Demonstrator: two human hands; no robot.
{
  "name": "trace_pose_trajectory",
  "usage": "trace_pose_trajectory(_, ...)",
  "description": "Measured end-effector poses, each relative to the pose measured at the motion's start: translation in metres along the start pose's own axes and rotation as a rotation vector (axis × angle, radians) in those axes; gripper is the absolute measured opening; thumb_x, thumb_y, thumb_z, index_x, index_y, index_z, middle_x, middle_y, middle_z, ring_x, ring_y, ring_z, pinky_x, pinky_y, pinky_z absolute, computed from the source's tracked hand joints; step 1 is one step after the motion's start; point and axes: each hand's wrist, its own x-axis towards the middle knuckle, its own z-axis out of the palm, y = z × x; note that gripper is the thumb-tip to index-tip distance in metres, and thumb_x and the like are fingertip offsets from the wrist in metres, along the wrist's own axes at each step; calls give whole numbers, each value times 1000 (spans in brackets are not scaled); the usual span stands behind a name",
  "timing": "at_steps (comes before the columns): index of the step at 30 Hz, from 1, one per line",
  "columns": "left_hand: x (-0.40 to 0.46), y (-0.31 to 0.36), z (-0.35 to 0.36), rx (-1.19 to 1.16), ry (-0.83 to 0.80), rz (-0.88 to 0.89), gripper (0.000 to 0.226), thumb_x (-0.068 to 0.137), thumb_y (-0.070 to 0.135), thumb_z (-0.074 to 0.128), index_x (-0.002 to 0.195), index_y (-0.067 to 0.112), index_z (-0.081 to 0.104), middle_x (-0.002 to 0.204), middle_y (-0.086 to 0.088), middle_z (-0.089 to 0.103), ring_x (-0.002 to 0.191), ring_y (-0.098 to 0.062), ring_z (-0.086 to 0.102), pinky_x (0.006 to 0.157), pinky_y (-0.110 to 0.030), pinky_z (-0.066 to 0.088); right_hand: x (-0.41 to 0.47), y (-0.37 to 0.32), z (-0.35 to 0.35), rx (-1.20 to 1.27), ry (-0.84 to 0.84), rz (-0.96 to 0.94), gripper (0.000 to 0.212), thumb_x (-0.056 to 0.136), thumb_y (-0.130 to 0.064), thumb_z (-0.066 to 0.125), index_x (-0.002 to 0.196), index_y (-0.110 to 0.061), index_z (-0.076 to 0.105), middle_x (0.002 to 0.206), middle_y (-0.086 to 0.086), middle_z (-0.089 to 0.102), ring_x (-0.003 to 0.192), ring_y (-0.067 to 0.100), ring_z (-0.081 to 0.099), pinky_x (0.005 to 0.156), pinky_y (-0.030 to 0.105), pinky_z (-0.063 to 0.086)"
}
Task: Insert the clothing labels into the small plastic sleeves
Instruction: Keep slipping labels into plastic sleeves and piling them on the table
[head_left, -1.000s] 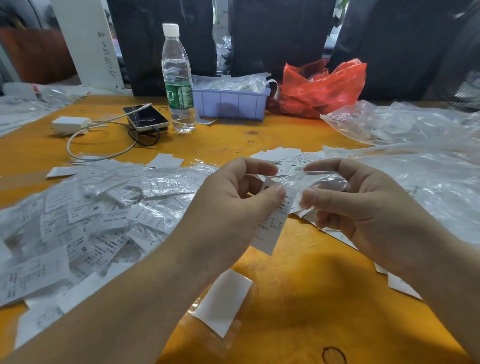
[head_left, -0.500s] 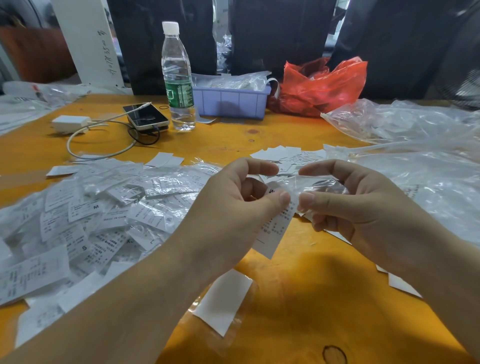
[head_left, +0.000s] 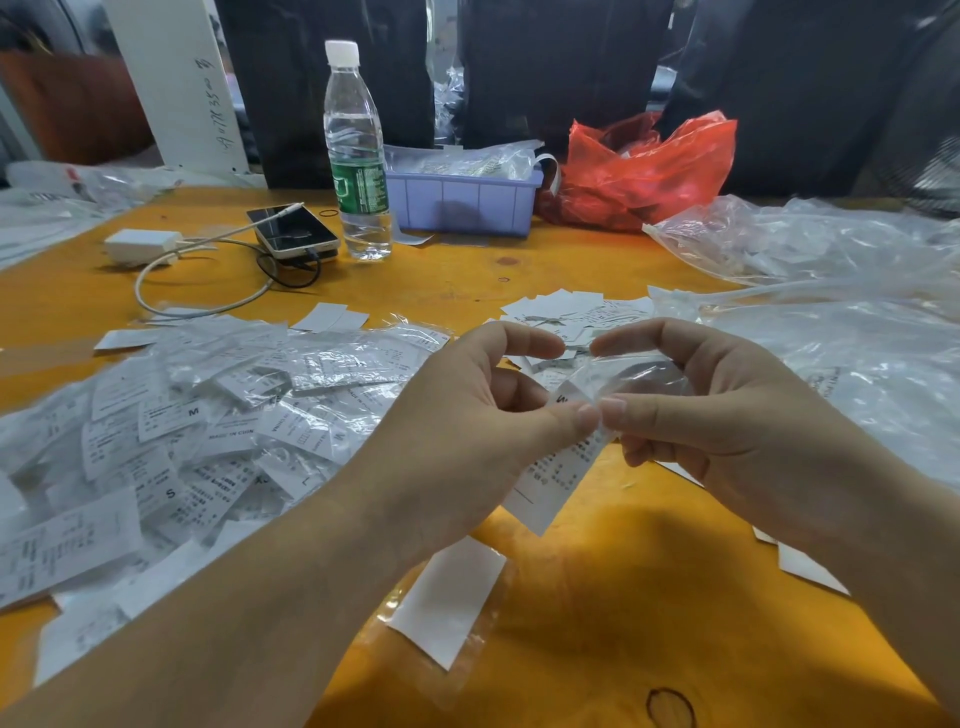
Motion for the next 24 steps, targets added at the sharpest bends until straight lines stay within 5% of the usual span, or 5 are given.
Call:
trace_pose_trajectory(6, 1, 0, -1, -2, -70, -142, 34, 64, 48, 72, 93, 29, 70, 85, -3, 74, 79, -17, 70, 64, -30, 51, 0, -2, -1, 10, 52, -27, 53, 51, -20, 80, 103, -18, 69, 72, 12, 67, 60, 21, 57, 55, 23, 52)
trace_pose_trajectory(10, 1, 3, -4, 17, -178, -184, 17, 87, 35, 68, 81, 19, 71, 71, -1, 73, 59, -8, 60, 50, -21, 41, -1, -7, -4, 12, 111, -46, 55, 48, -24, 79, 102, -18, 67, 75, 14, 71, 60, 19, 58, 55, 23, 54)
trace_pose_trajectory(13, 1, 5, -5, -30, -140, -159, 21, 92, 22, 61, 74, 17, 70, 60, 0, 67, 47, -7, 50, 44, -16, 35, -1, -9, -6, 14, 129, -56, 54, 49, -23, 79, 101, -19, 68, 78, 14, 73, 60, 18, 58, 56, 24, 55)
trace_pose_trajectory(24, 2, 0, -3, -46, -67, -102, 13, 90, 26, 65, 81, 17, 70, 57, 5, 63, 45, -5, 47, 43, -13, 35, 1, -2, 0, 40, 47, -40, 58, 46, -17, 80, 102, -16, 67, 81, 15, 70, 64, 26, 58, 53, 24, 53)
